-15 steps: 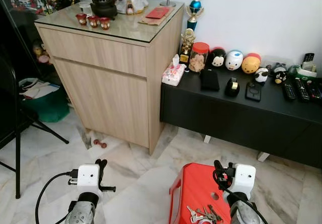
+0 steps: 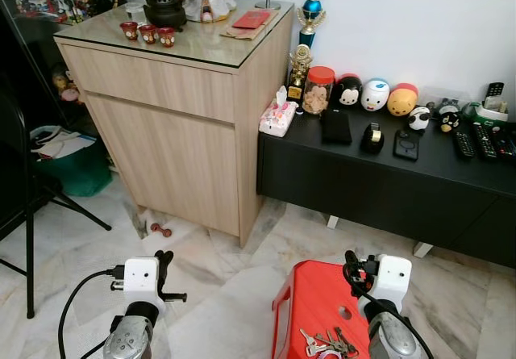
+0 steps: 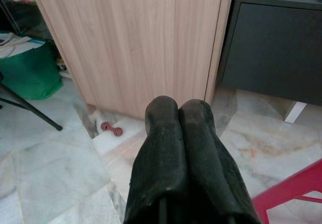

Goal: Hang keys on a hook

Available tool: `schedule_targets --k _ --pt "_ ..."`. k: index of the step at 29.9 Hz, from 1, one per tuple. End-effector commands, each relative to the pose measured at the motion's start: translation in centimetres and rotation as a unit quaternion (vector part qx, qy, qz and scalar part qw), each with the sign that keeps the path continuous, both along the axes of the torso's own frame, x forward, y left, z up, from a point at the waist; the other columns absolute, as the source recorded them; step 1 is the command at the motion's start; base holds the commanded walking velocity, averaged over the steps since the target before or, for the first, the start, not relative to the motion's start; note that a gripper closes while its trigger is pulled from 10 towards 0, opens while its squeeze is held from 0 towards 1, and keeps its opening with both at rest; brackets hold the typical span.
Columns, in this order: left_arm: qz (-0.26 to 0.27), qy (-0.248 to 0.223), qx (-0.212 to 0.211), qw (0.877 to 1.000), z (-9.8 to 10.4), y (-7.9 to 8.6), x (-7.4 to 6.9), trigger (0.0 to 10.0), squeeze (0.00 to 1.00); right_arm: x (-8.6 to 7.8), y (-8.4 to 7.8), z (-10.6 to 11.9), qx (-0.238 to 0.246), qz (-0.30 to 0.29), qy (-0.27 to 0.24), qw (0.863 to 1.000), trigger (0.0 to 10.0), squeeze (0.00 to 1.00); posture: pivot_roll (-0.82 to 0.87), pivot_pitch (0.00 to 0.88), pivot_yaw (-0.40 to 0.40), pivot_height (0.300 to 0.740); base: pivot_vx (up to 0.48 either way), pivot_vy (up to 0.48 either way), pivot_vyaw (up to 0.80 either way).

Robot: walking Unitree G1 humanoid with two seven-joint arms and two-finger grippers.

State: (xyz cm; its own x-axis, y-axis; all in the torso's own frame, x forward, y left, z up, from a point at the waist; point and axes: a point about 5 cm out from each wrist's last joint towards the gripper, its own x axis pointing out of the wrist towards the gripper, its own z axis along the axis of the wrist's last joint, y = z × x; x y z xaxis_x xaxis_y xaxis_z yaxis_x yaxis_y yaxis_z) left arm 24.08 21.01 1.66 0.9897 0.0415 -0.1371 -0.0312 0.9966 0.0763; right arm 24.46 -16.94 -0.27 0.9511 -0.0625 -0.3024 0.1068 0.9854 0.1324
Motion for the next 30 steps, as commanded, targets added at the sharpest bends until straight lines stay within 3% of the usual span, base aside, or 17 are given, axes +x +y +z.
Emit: schedule_targets --k 1,20,30 --pt "0.003 0.003 -0.004 1.0 0.2 0.2 0.2 10.0 0.0 -0.1 -0.3 -0.4 -0.002 -0.006 0.016 1.0 10.0 0.0 0.14 0.0 -0.03 0.726 0.0 0.0 0.0" --pt "0.0 0.014 -0.01 1.0 -0.1 0.0 0.3 10.0 0.0 0.6 -1.1 -0.8 -0.01 -0.011 0.028 1.0 10.0 0.0 0.15 0.0 -0.034 0.711 0.0 0.0 0.0" --pt "0.002 0.015 -0.011 1.0 -0.1 0.0 0.3 10.0 0.0 0.4 -1.0 -1.3 -0.012 -0.004 0.028 1.0 10.0 0.0 0.15 0.0 -0.036 0.661 0.0 0.0 0.0"
